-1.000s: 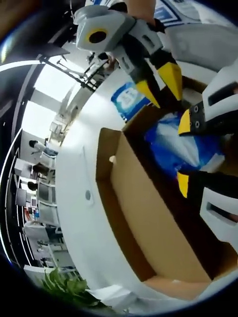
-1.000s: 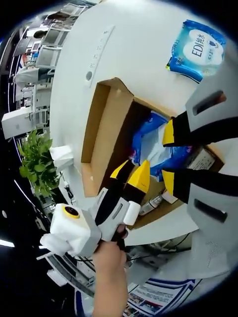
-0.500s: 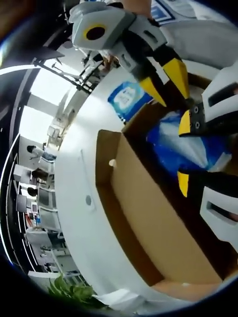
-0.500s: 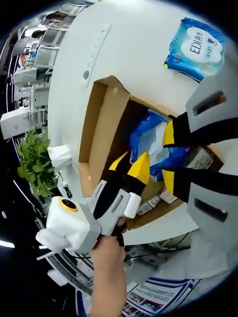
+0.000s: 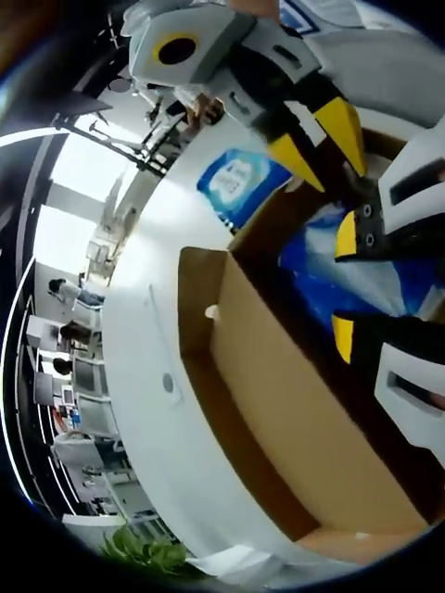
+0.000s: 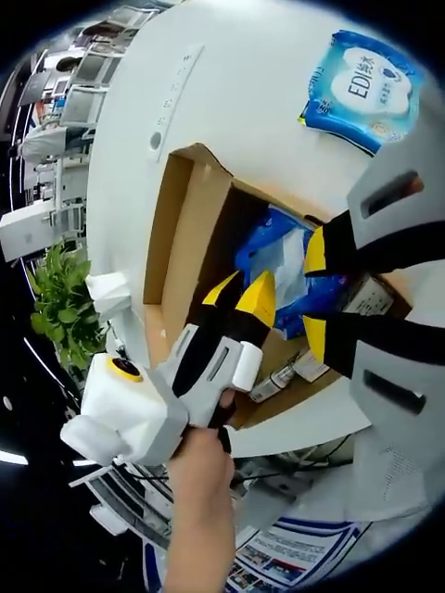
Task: Operate the shoe box by opening the lid, removing the specified soft item, and placing it in the target area until the item is outside and the box remains undamaged.
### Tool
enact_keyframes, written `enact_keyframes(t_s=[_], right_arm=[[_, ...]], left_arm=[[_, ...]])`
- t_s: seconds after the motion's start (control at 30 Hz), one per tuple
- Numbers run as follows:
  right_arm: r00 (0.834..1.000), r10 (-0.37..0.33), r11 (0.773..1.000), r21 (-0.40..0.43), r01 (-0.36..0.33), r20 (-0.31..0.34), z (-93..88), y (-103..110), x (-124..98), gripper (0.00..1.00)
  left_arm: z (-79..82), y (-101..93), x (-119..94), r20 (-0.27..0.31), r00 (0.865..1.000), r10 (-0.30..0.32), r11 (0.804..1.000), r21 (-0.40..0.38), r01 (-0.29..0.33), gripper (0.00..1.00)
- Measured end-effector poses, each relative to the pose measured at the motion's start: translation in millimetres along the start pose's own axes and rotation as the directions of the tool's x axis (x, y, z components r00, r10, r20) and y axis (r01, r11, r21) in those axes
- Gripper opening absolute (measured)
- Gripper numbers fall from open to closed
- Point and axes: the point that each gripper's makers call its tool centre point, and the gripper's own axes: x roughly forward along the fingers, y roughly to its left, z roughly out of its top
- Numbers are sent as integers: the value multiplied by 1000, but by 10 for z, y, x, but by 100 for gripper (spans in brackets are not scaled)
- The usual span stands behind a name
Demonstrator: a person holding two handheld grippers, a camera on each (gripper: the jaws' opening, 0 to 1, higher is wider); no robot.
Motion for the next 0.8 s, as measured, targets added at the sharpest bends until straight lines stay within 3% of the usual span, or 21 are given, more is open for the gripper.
enact_keyframes(t_s=[0.2,0.4,0.8], right_arm=[[1000,8,1000,-14,-8,-5,-21,45,-12,13],[1000,14,1000,-16,-14,-7,-23,54,-5,13],[999,41,997,-57,-42,-23,-11,45,43,13]], left_arm=[[4,32,39,-10,1000,14,1000,21,-13,19],[-1,43,36,-24,999,48,993,106,-46,16],[60,72,22,-8,998,56,990,128,-54,0]])
